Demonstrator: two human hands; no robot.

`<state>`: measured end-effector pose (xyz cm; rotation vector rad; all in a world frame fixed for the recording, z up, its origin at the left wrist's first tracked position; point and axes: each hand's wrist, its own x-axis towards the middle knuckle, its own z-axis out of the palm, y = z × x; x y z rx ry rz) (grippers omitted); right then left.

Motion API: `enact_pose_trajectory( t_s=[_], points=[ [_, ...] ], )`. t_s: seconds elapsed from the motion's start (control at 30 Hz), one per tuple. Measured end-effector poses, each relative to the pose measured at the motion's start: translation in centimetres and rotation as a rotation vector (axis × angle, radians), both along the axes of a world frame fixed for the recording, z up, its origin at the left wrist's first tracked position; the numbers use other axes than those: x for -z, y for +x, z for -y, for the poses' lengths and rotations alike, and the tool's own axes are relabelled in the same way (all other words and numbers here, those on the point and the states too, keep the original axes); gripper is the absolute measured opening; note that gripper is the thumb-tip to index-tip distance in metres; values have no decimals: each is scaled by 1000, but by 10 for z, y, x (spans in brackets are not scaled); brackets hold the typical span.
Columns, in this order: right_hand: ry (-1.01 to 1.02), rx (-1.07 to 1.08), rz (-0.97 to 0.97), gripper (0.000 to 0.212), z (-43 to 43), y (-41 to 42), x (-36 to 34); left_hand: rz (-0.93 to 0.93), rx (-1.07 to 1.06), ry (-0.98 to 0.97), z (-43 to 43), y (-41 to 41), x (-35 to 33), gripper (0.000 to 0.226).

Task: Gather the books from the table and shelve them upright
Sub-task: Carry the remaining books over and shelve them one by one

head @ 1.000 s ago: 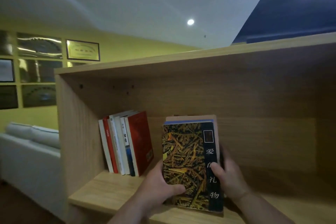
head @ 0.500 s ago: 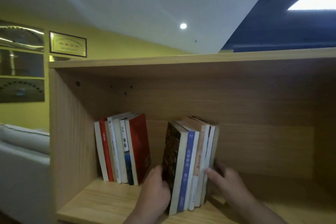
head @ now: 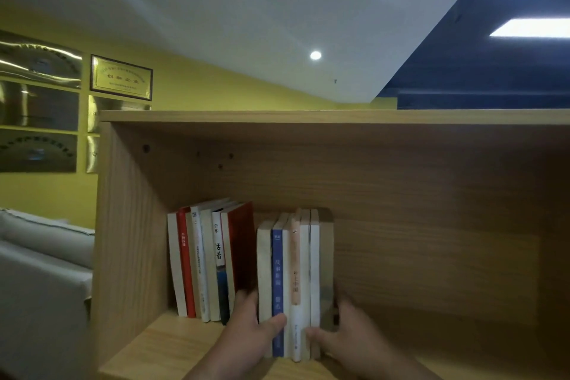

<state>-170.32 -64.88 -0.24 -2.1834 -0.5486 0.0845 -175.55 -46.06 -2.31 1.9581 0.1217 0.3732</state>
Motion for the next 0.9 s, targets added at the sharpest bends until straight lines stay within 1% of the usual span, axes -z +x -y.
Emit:
enact_pose_trajectory(
  t_s=[0.1, 0.2, 0.23, 0.3, 0.37, 0.4, 0.43, 0.47, 0.53, 0.57, 0.6, 0.67, 0.77, 0.83, 0.9],
  points=[
    [-5, -22, 40, 87, -19, 7, 2, 67, -100, -18, -4, 10, 3, 63],
    [-7, 14, 86, 109, -39, 16, 10, 113, -238, -15, -6, 16, 5, 56],
    [-1, 31, 92, 113, -44, 18, 13, 115, -279, 2, -8, 18, 7, 52],
    [5, 35, 134, 116, -51, 23, 19, 132, -395, 115, -11, 22, 11, 50],
    [-18, 22, 188, 115, -52, 29, 24, 179, -482, 191, -16, 21, 10, 54],
    [-25, 21, 202, 114, -52, 31, 26, 215, -499, 203, -19, 19, 8, 62],
    [-23, 24, 198, 114, -51, 33, 28, 244, -510, 247, -23, 17, 8, 76],
    [-14, 27, 185, 115, -50, 35, 29, 258, -498, 357, -30, 16, 8, 91],
    [-9, 28, 158, 120, -51, 38, 32, 214, -423, 627, -52, 17, 10, 120],
    [-16, 23, 144, 122, -51, 39, 33, 164, -384, 713, -62, 18, 11, 129],
    [-25, 18, 128, 122, -52, 42, 34, 120, -356, 762, -69, 19, 11, 132],
    [-44, 23, 114, 123, -55, 44, 33, 121, -328, 771, -74, 22, 12, 128],
    [-80, 5, 101, 120, -61, 44, 30, 201, -348, 753, -73, 25, 11, 112],
    [-109, -7, 94, 120, -65, 44, 27, 236, -397, 751, -77, 27, 11, 109],
    [-141, -2, 89, 122, -69, 47, 27, 233, -409, 773, -78, 29, 10, 110]
  ],
)
